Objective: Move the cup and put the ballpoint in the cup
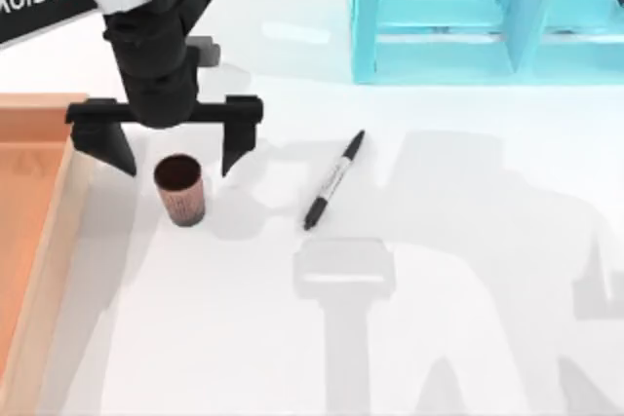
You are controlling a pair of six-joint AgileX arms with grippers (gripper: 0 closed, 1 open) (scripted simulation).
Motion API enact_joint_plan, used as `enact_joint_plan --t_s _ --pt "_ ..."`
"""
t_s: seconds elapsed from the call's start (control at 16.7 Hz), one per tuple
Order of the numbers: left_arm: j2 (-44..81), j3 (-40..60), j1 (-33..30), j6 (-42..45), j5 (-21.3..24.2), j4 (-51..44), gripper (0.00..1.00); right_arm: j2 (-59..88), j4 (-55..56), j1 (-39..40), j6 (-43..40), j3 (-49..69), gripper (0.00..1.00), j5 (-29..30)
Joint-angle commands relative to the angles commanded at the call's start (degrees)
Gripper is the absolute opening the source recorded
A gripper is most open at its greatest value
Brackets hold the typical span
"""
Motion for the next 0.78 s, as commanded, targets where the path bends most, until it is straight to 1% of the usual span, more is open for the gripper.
enact_joint_plan --t_s 0.18,0.36,0.54,0.78 --pt "0.1 0.1 0.1 0.0 0.0 -0.1 1.0 0.0 0.0 0.0 0.0 0.0 1.0 0.0" --pt "1.2 4.1 0.0 -0.1 0.0 -3.9 1.0 0.0 0.0 0.0 0.0 0.0 1.0 0.0" --pt "3.0 13.5 -0.2 -0.2 0.0 -12.3 1.0 0.0 0.0 0.0 0.0 0.0 1.0 0.0" --pt "5.5 31.1 -0.4 -0.3 0.2 -26.0 1.0 0.0 0.0 0.0 0.0 0.0 1.0 0.0"
